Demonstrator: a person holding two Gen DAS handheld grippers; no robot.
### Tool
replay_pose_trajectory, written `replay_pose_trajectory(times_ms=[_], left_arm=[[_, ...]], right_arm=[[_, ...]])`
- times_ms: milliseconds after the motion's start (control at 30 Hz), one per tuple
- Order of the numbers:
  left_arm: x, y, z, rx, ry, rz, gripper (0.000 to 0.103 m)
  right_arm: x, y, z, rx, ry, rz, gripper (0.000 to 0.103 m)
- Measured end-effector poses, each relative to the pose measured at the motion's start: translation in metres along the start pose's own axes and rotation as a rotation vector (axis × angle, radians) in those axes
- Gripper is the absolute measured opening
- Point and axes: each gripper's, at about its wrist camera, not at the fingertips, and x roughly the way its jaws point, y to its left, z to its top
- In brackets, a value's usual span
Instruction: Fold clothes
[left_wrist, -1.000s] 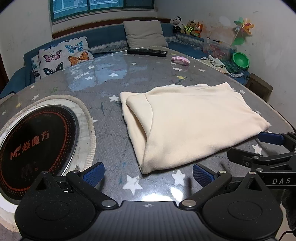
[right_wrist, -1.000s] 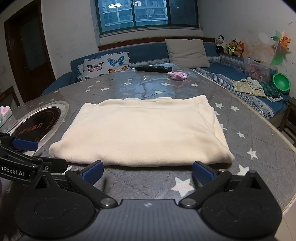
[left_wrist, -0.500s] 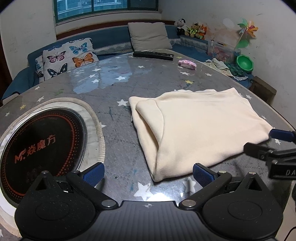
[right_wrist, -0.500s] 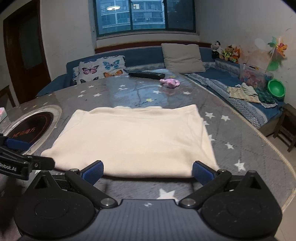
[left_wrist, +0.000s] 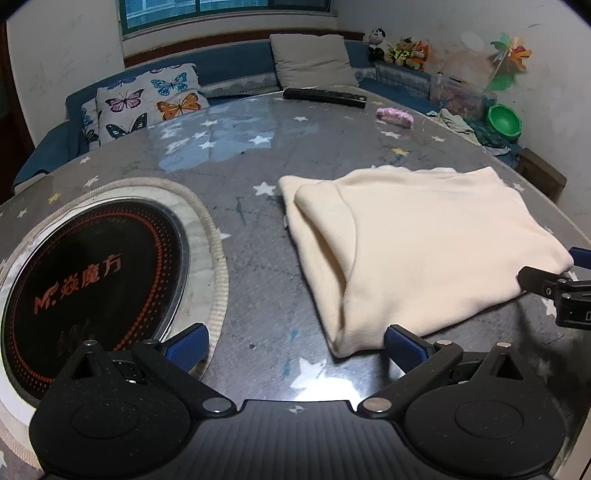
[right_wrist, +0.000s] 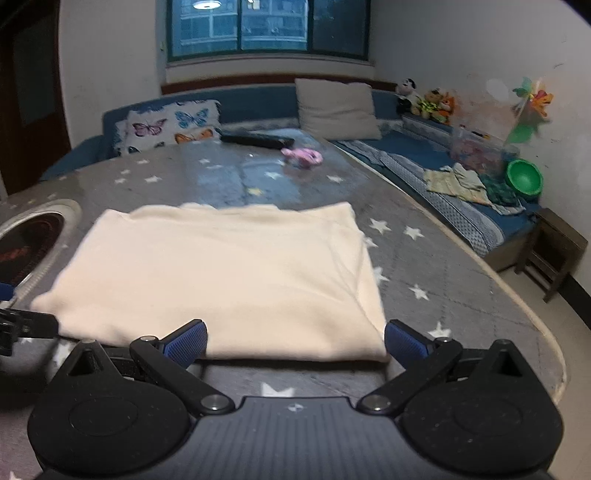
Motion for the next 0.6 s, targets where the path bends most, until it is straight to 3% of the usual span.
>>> replay_pose_trajectory(times_ms=[167,600], left_arm=[[-0.001,0.002,0.000,-0.006,0.000,0.006,0.103],[-0.015,-0.007,-0.006,-0.002,-0.026,-0.030,0.103]], right_arm=[[-0.001,-0.006,0.002,0.018,-0.007,-0.023,0.103],[-0.010,0.005,-0.007,0.038,-0.002,0.019,0.103]])
